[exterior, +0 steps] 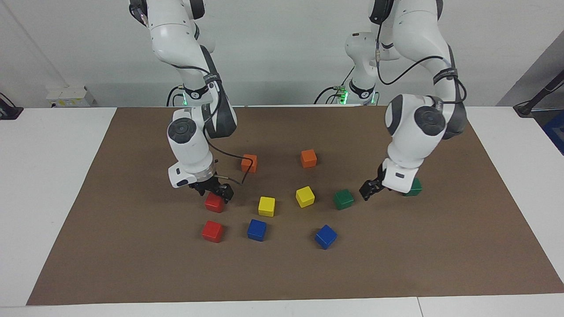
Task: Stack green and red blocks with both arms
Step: 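Grasp the second green with the left gripper while the right gripper lifts red, then stack green on green with the left gripper while the right gripper carries red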
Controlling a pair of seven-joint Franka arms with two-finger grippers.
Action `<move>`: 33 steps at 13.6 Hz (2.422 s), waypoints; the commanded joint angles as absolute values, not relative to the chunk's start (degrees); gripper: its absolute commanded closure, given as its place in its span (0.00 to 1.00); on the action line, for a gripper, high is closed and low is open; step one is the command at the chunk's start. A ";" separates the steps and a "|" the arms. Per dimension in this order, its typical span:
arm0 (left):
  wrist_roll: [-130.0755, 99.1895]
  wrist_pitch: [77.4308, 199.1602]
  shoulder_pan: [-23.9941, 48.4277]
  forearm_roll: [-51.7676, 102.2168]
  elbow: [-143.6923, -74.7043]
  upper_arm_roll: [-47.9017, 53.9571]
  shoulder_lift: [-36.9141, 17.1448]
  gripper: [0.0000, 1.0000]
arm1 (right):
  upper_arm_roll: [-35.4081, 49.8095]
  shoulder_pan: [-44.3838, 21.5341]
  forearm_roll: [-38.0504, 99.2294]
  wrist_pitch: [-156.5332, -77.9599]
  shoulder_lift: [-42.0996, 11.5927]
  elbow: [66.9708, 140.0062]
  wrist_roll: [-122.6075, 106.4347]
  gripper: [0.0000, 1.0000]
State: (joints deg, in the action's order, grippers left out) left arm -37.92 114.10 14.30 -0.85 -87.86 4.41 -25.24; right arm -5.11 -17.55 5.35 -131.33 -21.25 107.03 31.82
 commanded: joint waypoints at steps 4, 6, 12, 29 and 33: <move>-43.68 123.64 19.24 -5.45 -95.16 3.43 -27.51 0.00 | -4.92 -17.05 5.89 -134.47 -21.88 108.89 32.70 0.27; -43.68 125.76 19.34 -5.54 -98.34 3.43 -26.37 0.00 | -4.92 -17.05 5.89 -134.47 -21.88 108.98 32.26 0.76; -49.83 134.29 19.86 -5.54 -106.17 3.60 -24.52 0.25 | -5.01 -16.18 5.45 -132.11 -21.01 108.89 28.68 1.00; 3.16 117.23 -2.72 -3.16 -110.91 3.60 -10.37 1.00 | -5.36 1.23 1.05 -131.39 -16.96 112.32 -10.01 1.00; 2.82 119.87 -2.81 -3.08 -111.97 3.60 -11.07 1.00 | -5.27 1.58 1.41 -134.29 -19.07 112.32 -9.93 1.00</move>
State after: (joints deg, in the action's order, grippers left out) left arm 2.18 117.49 -2.57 -3.73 -110.50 3.67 -11.42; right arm -5.94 0.55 0.94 -132.21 -18.47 111.90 -8.29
